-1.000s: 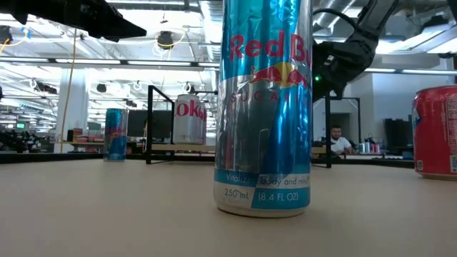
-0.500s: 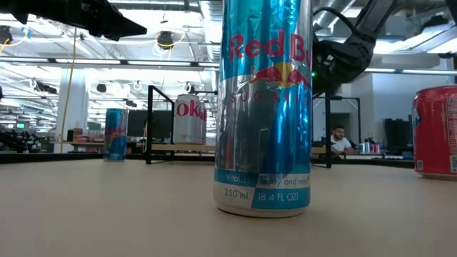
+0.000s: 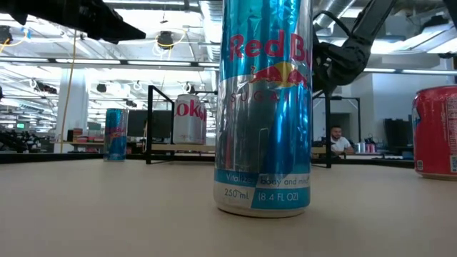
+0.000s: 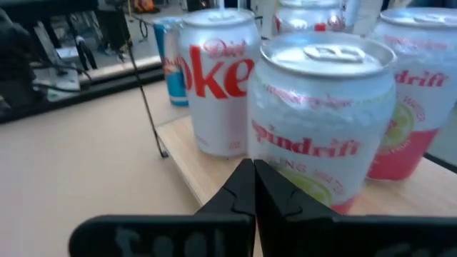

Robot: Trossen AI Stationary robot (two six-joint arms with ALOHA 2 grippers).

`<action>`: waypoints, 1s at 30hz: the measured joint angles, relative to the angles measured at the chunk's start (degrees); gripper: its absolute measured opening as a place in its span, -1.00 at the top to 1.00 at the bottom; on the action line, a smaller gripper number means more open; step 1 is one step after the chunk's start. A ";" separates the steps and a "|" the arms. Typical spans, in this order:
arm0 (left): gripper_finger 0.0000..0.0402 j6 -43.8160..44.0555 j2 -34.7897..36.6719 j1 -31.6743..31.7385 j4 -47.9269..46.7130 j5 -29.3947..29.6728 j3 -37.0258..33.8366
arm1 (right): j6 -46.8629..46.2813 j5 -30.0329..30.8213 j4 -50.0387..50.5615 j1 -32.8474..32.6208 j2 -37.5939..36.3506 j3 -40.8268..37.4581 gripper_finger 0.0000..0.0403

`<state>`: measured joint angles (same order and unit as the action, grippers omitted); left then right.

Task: Place canned beverage on shelf
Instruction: Put the pink-white soda can on the shelf aligned with the other pink-white soda can

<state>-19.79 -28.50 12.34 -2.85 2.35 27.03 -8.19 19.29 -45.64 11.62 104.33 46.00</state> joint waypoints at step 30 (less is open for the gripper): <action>1.00 2.95 0.00 0.00 -1.78 -2.03 0.00 | 1.14 7.46 4.78 0.60 -0.57 0.02 0.89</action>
<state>-16.84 -28.49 12.34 -4.62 0.32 27.03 -7.05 26.74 -40.87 12.22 103.77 46.02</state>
